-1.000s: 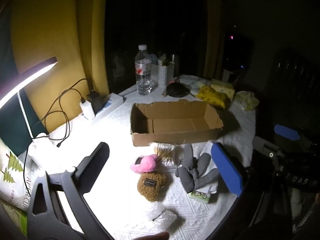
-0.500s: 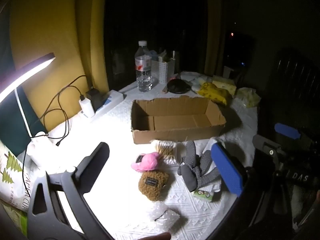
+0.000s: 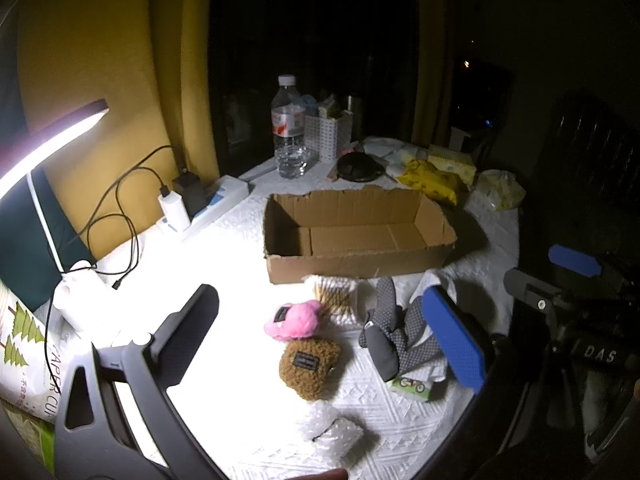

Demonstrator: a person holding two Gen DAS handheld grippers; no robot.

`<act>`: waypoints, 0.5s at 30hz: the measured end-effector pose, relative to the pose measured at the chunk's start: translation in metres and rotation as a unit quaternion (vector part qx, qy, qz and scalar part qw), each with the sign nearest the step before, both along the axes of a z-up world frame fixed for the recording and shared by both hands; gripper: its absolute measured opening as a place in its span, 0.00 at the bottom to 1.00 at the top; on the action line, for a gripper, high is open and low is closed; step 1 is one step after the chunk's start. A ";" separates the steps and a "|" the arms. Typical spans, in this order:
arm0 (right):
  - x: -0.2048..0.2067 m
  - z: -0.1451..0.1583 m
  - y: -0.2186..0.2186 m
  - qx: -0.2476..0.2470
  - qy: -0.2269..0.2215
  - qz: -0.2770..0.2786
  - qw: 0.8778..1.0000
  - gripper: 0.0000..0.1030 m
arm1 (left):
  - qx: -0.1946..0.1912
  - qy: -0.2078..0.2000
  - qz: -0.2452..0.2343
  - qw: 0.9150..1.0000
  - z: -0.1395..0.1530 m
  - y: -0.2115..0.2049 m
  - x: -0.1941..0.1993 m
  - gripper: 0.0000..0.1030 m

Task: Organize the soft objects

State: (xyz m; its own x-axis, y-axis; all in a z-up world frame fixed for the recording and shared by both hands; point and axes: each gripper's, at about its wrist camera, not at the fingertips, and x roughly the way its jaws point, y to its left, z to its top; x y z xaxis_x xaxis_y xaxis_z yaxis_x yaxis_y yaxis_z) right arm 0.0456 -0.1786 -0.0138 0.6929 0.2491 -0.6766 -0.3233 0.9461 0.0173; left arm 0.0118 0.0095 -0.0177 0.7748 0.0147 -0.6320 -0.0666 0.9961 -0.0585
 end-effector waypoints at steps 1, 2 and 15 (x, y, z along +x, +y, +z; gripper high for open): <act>0.000 -0.002 0.000 0.000 0.001 0.000 1.000 0.84 | 0.000 0.000 0.000 1.000 0.000 0.000 0.000 0.99; 0.000 -0.001 0.000 0.001 0.001 0.001 1.000 0.84 | 0.000 0.000 0.000 1.000 0.000 0.000 0.000 0.99; 0.003 -0.005 0.003 -0.001 0.010 0.005 1.000 0.84 | 0.001 0.007 -0.002 1.000 -0.007 0.001 0.003 0.99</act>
